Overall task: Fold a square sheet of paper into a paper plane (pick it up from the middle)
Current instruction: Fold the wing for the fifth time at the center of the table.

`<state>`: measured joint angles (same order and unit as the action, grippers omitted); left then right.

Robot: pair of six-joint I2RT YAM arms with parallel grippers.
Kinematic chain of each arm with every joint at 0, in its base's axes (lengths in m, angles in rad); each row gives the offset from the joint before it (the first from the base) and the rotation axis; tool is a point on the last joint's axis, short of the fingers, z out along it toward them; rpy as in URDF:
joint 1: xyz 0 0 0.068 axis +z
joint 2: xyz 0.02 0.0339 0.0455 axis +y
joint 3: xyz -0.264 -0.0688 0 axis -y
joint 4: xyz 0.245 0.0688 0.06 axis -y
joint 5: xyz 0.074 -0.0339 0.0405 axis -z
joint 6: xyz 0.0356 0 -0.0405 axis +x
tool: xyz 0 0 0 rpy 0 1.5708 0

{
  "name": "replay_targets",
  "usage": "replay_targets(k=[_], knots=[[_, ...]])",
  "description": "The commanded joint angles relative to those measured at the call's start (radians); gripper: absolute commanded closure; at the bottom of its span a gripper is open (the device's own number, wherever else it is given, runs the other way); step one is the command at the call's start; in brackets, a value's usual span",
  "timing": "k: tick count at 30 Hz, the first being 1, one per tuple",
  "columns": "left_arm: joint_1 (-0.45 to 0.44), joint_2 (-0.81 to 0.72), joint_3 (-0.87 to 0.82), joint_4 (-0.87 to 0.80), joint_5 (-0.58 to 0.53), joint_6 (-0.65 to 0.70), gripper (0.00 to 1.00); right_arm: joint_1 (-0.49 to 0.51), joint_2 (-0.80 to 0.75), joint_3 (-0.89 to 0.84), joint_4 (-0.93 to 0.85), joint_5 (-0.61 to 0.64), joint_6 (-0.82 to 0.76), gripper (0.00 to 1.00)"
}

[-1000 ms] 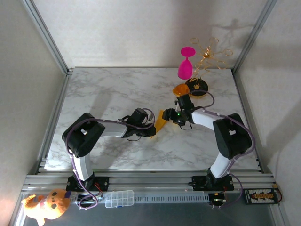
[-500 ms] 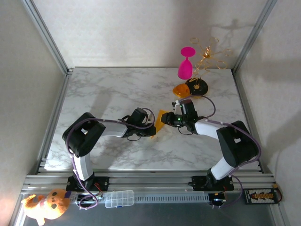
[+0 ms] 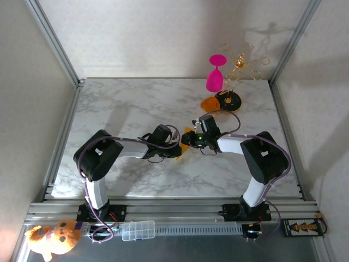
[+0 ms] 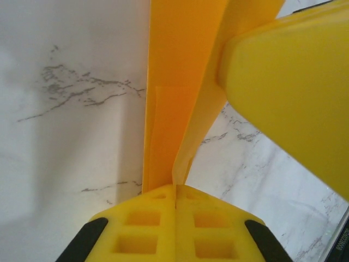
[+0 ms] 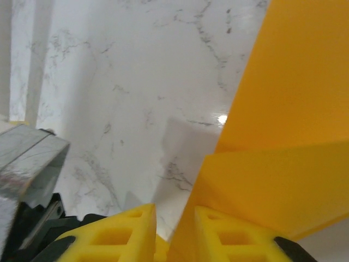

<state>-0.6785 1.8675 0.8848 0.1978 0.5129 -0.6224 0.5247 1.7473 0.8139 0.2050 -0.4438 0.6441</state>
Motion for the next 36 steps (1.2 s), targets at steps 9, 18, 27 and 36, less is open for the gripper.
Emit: replay_targets(k=[9,18,27,36], knots=[[0.008,0.050,-0.006,-0.085,-0.016,-0.008,0.92,0.006,0.029,0.040,-0.085,0.085,0.005,0.74],[0.008,0.056,-0.008,-0.089,-0.016,-0.008,0.90,0.005,0.035,0.050,-0.127,0.125,0.008,0.73],[0.007,0.060,-0.012,-0.083,-0.011,-0.008,0.90,0.006,0.049,0.053,-0.117,0.100,0.001,0.72],[0.007,0.059,-0.017,-0.072,-0.002,-0.010,0.88,0.007,0.061,0.059,-0.088,0.026,-0.034,0.69]])
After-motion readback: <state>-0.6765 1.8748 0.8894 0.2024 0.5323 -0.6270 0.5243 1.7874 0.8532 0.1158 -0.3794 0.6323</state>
